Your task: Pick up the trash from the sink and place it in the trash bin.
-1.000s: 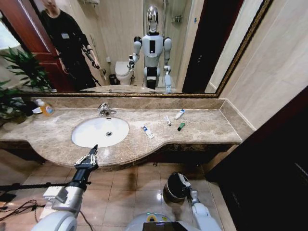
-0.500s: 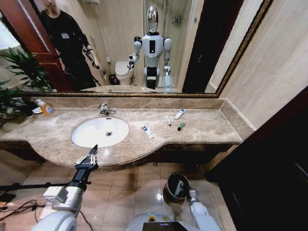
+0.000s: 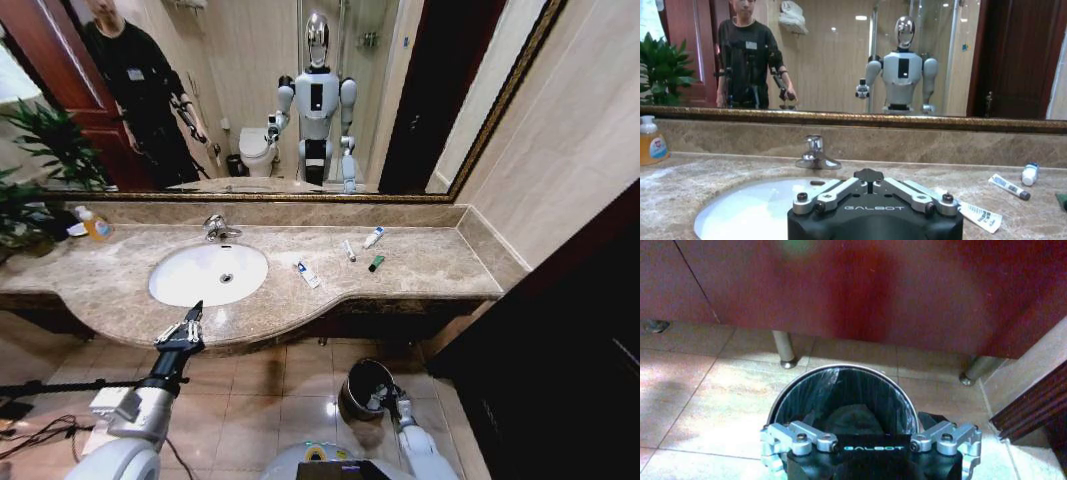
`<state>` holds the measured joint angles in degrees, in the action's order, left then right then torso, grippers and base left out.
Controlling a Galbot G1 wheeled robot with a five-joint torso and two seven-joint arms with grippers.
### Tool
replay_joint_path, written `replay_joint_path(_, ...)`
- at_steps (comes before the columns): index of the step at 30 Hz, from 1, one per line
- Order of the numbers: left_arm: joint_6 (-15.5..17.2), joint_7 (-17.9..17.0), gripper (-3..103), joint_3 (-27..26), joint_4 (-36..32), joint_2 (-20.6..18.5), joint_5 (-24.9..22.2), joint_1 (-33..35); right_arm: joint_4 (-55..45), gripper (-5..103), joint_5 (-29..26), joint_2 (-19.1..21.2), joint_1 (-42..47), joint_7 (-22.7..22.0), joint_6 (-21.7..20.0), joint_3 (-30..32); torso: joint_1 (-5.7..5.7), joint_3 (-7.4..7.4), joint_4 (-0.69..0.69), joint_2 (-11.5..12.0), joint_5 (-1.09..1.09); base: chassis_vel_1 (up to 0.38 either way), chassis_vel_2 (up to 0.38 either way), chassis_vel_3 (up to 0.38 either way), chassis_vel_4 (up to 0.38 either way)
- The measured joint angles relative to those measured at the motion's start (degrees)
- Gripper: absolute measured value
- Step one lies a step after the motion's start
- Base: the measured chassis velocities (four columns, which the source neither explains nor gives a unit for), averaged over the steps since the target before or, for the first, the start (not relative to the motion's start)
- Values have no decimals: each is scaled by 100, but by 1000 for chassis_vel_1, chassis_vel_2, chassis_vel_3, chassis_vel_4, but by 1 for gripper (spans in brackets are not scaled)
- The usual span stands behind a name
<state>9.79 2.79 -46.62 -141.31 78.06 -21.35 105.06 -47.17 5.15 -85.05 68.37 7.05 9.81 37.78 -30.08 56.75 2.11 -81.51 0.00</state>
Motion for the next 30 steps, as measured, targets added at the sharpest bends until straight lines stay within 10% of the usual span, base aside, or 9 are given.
replay_joint_path(14, 0, 0, 0, 0, 0, 0, 0, 0, -818, 100, -202, 23, 529, -113, 6, -24, 0, 0, 0, 0, 1, 0, 0, 0, 0)
replay_joint_path(30, 0, 0, 0, 0, 0, 0, 0, 0, -4630, 100, -1332, 719, 2055, -639, -471, 2, 0, 0, 0, 0, 1, 0, 0, 0, 0)
